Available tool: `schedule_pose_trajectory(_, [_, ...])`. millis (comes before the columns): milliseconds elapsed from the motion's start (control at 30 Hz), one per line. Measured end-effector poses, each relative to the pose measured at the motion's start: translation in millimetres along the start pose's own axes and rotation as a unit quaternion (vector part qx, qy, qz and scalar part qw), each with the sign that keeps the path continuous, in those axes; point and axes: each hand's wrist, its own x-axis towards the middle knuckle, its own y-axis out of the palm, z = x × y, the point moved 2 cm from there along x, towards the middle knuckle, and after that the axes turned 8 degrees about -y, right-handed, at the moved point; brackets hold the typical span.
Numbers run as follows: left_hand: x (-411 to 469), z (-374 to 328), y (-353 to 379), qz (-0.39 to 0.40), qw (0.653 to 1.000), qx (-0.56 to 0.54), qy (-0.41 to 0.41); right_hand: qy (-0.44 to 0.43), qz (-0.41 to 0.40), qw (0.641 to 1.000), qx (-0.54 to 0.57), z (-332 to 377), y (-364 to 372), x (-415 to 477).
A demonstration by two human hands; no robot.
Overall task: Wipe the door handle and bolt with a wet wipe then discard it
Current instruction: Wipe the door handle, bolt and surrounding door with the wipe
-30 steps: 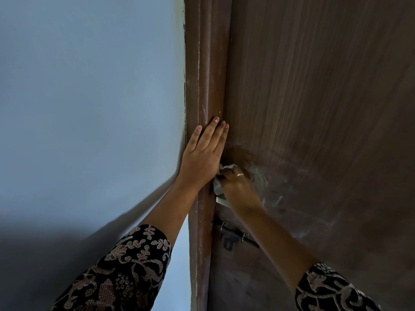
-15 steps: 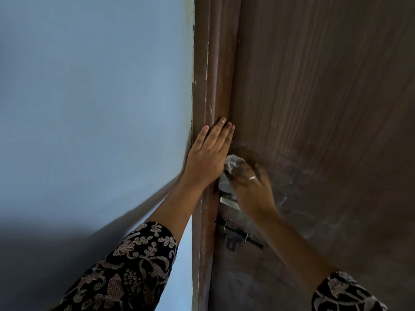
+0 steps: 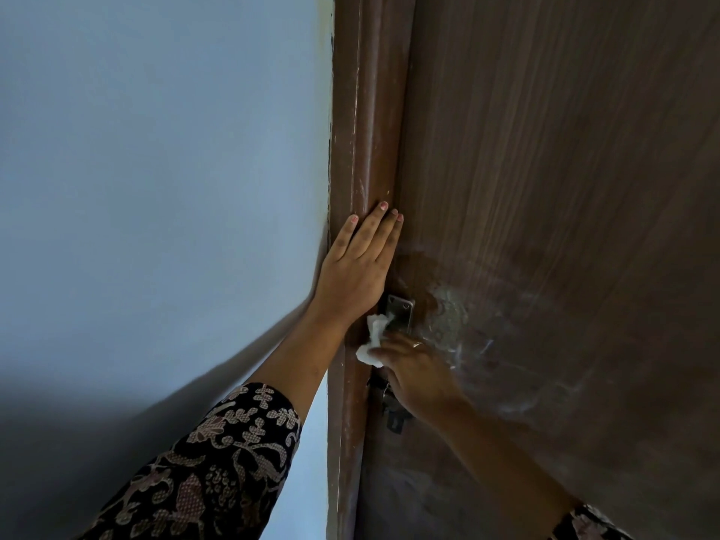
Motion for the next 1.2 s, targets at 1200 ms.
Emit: schedule_pose_trajectory(1200, [-1, -1, -1, -0.018, 1.000, -0.002, 0.005, 0.129, 0.077, 0.979, -0.135, -28, -2, -7])
